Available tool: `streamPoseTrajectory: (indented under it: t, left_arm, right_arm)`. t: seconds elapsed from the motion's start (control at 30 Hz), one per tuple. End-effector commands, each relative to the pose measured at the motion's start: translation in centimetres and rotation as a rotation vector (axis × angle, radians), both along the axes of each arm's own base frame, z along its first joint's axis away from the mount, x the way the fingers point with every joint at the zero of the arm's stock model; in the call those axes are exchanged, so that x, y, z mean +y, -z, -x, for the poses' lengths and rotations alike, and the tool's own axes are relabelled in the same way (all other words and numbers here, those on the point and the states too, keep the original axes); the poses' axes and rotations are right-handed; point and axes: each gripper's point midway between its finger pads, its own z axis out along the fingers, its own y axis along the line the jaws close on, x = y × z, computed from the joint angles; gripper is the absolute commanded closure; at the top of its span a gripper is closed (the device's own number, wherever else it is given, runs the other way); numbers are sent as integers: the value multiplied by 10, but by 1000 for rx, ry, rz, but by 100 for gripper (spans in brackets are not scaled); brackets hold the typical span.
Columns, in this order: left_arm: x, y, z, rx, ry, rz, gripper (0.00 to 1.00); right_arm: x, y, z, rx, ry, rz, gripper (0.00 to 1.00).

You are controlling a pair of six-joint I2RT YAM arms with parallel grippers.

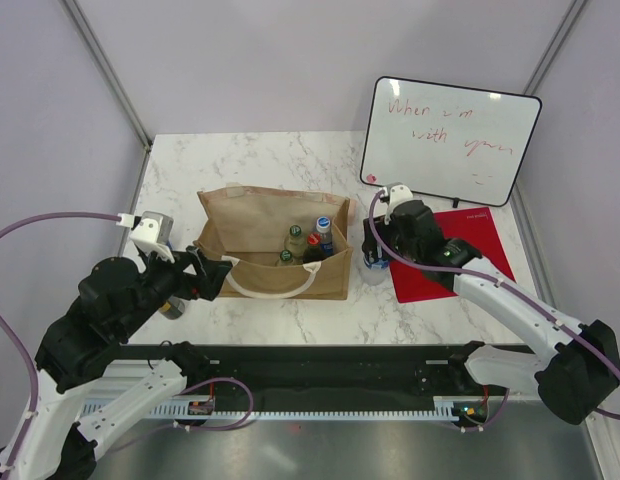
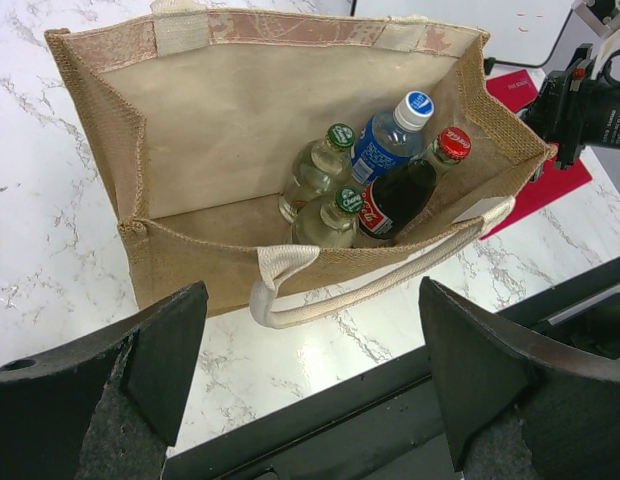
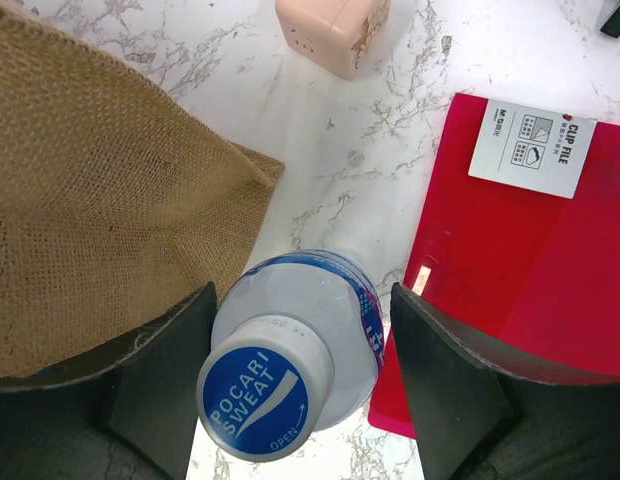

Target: Place the beverage into the canvas bag

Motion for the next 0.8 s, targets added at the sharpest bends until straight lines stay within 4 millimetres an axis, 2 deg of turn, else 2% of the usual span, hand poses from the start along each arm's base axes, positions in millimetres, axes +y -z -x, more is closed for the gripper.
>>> streamPoseTrajectory:
  t: [0.0,0.13,0.23,0.27,0.37,0.4,0.43,0.47,0.53,0.57,0.63,0.67,0.73,0.77]
  left_arm:
    - [1,-16,-3,-27,-26,41,8]
    - [3,-14,-4,-23,-44,42,8]
    - [5,-9,-8,-5,-63,17,8]
    - [6,-8,-9,1,-72,12,8]
    - [13,-4,-15,22,-135,-1,8]
    - [14,-3,-16,26,-146,-6,8]
    - [15,-3,-16,31,-155,-1,8]
    - [16,-3,-17,32,-161,-3,8]
    - [19,-1,-21,33,-187,-19,8]
    - [20,1,-22,37,-198,-30,8]
    - [27,4,-26,42,-236,-58,9]
    - [27,8,-27,55,-244,-76,10]
    - [32,11,-30,64,-273,-96,12]
    - [31,14,-32,72,-278,-110,12]
  right_arm:
    - [-3,17,6,29,-24,36,24]
    - [-6,13,6,16,-17,44,30]
    - [-9,3,3,-1,-8,58,43]
    - [-11,1,2,-5,-5,68,56]
    - [-20,-13,-2,-22,32,106,81]
    - [-20,-29,-7,-49,46,102,86]
    - [-23,-34,-5,-45,50,116,92]
    - [-22,-56,-10,-86,56,101,100]
    - [-29,-77,-12,-114,80,114,100]
    - [-28,-106,-17,-167,92,90,100]
    - [-32,-133,-20,-206,107,91,100]
    - [-29,-169,-24,-265,113,51,100]
    - [-25,-199,-26,-303,101,20,100]
    - [-20,-233,-30,-353,100,-26,100]
